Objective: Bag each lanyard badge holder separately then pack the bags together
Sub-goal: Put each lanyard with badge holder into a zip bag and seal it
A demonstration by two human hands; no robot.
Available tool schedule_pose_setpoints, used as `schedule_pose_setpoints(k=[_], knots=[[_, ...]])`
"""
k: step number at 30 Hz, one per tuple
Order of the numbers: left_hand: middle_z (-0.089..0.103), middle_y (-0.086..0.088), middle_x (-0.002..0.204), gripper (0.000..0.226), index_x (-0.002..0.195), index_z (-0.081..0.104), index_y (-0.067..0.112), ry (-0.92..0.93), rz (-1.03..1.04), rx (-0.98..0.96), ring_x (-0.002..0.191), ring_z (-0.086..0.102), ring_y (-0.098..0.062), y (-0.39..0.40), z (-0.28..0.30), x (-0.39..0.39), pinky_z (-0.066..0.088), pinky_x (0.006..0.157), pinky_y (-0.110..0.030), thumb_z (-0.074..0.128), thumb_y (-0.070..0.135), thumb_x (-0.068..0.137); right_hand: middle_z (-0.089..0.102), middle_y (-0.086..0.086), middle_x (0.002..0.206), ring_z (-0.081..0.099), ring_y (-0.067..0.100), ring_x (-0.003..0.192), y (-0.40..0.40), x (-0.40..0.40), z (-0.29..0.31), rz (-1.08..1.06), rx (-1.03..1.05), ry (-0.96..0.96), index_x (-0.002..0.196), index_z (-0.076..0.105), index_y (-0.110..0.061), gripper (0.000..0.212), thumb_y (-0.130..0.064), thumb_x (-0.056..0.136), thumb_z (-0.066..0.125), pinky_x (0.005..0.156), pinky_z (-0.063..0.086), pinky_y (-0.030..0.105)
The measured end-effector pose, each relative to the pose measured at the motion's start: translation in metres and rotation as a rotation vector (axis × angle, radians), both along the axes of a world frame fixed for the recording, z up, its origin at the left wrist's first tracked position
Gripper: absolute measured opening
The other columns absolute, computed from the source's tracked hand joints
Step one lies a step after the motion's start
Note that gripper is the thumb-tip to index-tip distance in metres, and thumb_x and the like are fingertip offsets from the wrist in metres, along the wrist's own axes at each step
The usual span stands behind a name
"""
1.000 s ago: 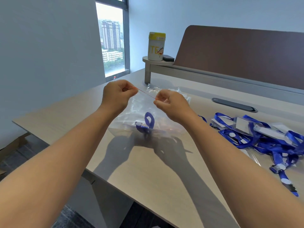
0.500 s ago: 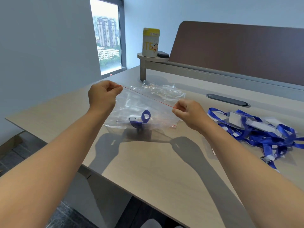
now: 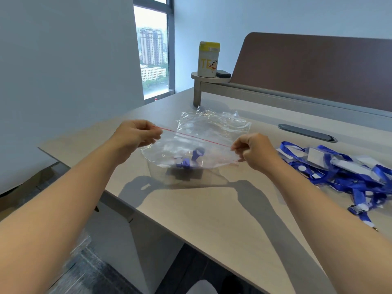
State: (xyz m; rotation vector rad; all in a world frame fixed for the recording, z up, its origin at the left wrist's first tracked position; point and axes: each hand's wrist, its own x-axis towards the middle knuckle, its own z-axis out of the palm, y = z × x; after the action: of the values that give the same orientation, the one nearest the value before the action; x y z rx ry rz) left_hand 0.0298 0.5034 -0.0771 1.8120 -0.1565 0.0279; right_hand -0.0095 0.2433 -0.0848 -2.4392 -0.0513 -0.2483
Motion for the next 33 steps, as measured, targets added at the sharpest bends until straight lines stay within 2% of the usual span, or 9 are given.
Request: schedule_pose_setpoints(k=[3, 6, 11, 16, 20, 22, 27, 30, 33], knots=[[0.065, -0.001, 0.066, 0.006, 0.077, 0.067, 0.014, 0.297, -0.221, -0.016, 0.066, 0.059, -0.015, 0.021, -0.004, -0.014, 0.054, 0.063, -0.02, 0.071, 0.01, 0.074, 0.066, 0.017, 0.084, 0.057, 0.022, 0.071, 0.003, -0.006, -0.001, 0.044, 0.013, 0.191, 0.093, 0.069, 0.005, 0.029, 0.017, 0.08, 0.046, 0.082, 0.054, 0.037], [0.07, -0.003, 0.079, 0.071, 0.087, 0.067, 0.015, 0.507, -0.225, -0.04, 0.073, 0.062, -0.015, 0.035, -0.012, -0.02, 0.054, 0.067, -0.03, 0.089, 0.044, 0.026, 0.066, 0.008, 0.078, 0.055, 0.015, 0.07, 0.006, -0.012, -0.004, 0.099, -0.06, 0.378, 0.087, 0.072, -0.003, 0.018, 0.0, 0.081, 0.056, 0.075, 0.049, 0.029], [0.044, -0.015, 0.134, 0.057, 0.131, 0.041, 0.005, 0.491, 0.161, 0.209, 0.12, 0.046, -0.03, 0.015, -0.037, -0.015, 0.043, 0.088, -0.038, 0.061, 0.032, 0.085, 0.065, 0.01, 0.094, 0.055, 0.019, 0.084, 0.016, -0.005, -0.016, 0.019, -0.03, 0.415, 0.075, 0.07, -0.012, 0.021, -0.02, 0.086, 0.054, 0.074, 0.042, 0.03], [0.046, -0.012, 0.093, 0.065, 0.134, 0.037, 0.003, 0.58, 0.191, 0.089, 0.084, 0.051, -0.025, -0.001, -0.049, 0.003, 0.05, 0.065, -0.033, 0.069, 0.016, 0.08, 0.051, 0.011, 0.078, 0.048, 0.015, 0.06, 0.035, 0.013, -0.031, -0.103, 0.203, 0.465, 0.107, 0.06, 0.006, 0.034, -0.018, 0.083, 0.062, 0.052, 0.042, 0.024], [0.048, -0.015, 0.091, 0.055, 0.126, 0.038, -0.001, 0.554, 0.181, 0.111, 0.06, 0.047, -0.019, -0.015, -0.056, 0.013, 0.049, 0.04, -0.022, 0.066, -0.001, 0.079, 0.05, 0.007, 0.072, 0.053, 0.013, 0.055, 0.047, 0.022, -0.04, -0.141, 0.427, 0.559, 0.079, 0.058, -0.002, 0.007, -0.006, 0.082, 0.062, 0.034, 0.041, 0.016], [0.049, -0.014, 0.082, 0.046, 0.119, 0.044, -0.005, 0.52, 0.177, 0.112, 0.056, 0.044, -0.018, -0.017, -0.062, 0.018, 0.048, 0.042, -0.02, 0.065, -0.006, 0.078, 0.047, 0.004, 0.058, 0.048, 0.006, 0.031, 0.051, 0.028, -0.045, -0.131, 0.468, 0.577, 0.063, 0.049, -0.008, 0.024, -0.004, 0.083, 0.061, 0.027, 0.031, 0.009], [0.044, -0.01, 0.068, 0.021, 0.073, 0.046, 0.003, 0.462, 0.177, 0.148, 0.053, 0.041, -0.018, -0.014, -0.061, 0.017, 0.041, 0.046, -0.023, 0.061, -0.01, 0.078, 0.048, 0.005, 0.063, 0.046, 0.012, 0.051, 0.059, 0.033, -0.043, -0.055, 0.496, 0.497, 0.072, 0.05, -0.008, 0.016, 0.001, 0.082, 0.057, 0.048, 0.039, 0.02], [0.049, -0.011, 0.084, 0.03, 0.104, 0.044, 0.011, 0.4, 0.133, -0.017, 0.061, 0.043, -0.015, -0.017, -0.05, 0.012, 0.038, 0.054, -0.022, 0.061, 0.001, 0.083, 0.052, 0.005, 0.075, 0.054, 0.017, 0.062, 0.053, 0.027, -0.033, -0.027, 0.635, 0.391, 0.094, 0.049, -0.005, 0.01, 0.001, 0.086, 0.052, 0.055, 0.051, 0.023], [0.053, -0.014, 0.108, 0.051, 0.131, 0.035, 0.015, 0.286, 0.081, -0.118, 0.069, 0.053, -0.018, -0.037, -0.03, 0.007, 0.044, 0.06, -0.023, 0.06, 0.011, 0.086, 0.053, 0.004, 0.078, 0.057, 0.015, 0.062, 0.031, 0.014, -0.018, -0.106, 0.67, 0.218, 0.085, 0.045, -0.01, 0.01, -0.002, 0.089, 0.05, 0.045, 0.052, 0.016]])
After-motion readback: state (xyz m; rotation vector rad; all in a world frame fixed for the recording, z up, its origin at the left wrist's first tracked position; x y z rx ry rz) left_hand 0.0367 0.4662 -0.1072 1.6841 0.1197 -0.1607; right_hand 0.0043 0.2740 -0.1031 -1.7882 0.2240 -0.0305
